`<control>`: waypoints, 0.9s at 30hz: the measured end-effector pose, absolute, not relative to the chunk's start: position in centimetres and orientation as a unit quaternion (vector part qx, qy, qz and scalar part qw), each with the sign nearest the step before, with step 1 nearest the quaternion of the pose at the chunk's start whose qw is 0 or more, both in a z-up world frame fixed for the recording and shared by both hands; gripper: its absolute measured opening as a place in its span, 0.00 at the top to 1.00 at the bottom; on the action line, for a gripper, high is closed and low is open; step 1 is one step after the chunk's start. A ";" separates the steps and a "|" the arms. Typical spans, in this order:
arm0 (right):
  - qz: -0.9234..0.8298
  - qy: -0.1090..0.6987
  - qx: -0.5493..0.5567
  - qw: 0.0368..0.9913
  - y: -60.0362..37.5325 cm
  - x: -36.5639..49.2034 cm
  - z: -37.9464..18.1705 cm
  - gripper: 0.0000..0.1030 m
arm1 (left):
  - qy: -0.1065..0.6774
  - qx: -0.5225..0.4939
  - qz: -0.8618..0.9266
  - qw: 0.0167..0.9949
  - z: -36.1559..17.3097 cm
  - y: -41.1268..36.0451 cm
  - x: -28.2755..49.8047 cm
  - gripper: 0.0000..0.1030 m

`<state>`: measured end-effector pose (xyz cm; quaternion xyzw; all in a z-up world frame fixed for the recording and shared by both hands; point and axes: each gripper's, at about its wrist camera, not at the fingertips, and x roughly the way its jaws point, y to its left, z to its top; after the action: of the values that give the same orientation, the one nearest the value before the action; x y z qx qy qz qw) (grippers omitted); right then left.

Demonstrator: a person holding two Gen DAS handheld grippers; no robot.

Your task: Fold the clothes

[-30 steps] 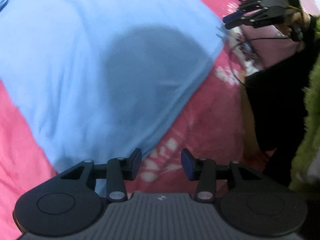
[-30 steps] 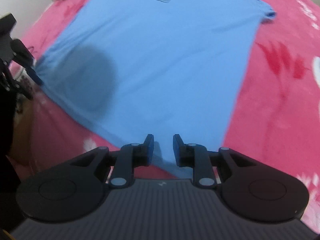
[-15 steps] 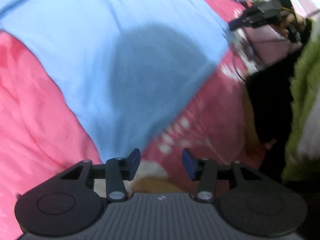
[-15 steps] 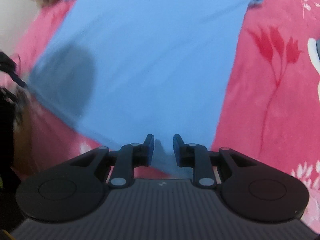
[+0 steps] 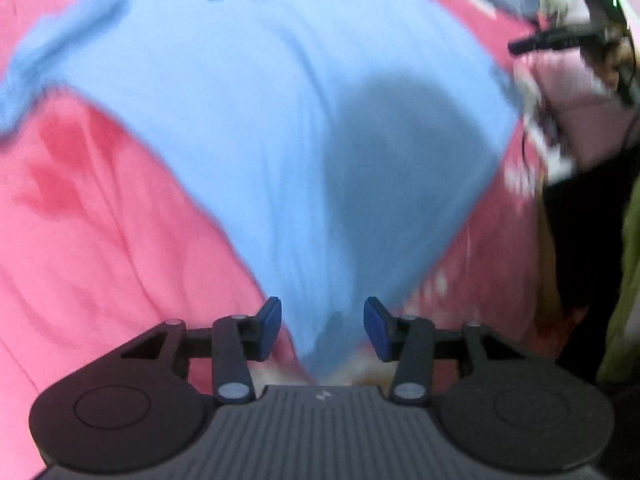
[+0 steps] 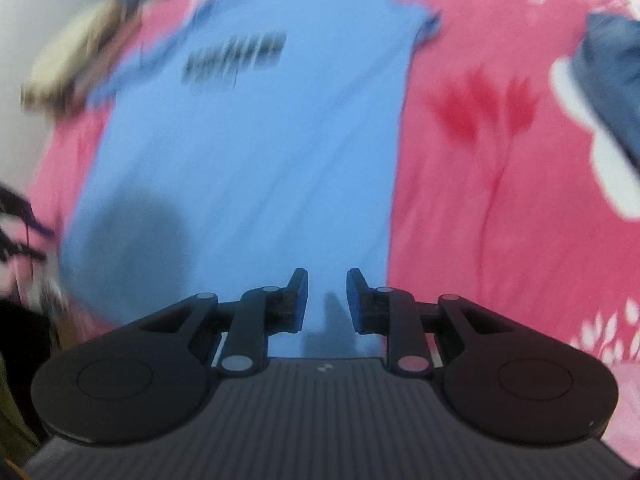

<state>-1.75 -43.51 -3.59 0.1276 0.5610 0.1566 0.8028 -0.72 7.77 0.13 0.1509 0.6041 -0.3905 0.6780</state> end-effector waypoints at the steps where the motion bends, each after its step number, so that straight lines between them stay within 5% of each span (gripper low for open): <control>1: 0.148 0.550 0.150 0.808 -44.2 -1.0 -3.2 0.80 | 0.592 0.147 -0.392 0.689 0.7 7.1 0.4 0.54; 8: 0.081 0.463 0.299 0.830 -49.3 4.2 -0.8 0.79 | 0.531 0.141 -0.388 0.740 1.8 -2.0 8.0 0.51; 15: 0.050 0.445 0.478 0.755 -52.0 11.7 -5.5 0.76 | 0.458 0.161 -0.384 0.786 -1.7 -13.4 11.8 0.52; 27: -0.012 0.454 0.523 0.721 -53.1 18.6 -11.7 0.69 | 0.389 0.127 -0.374 0.832 -5.9 -23.5 16.2 0.52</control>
<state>18.56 -53.09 -11.70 0.5231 0.4537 -0.0118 0.7214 16.22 -23.52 -5.92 0.1268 0.3888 -0.3745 0.8322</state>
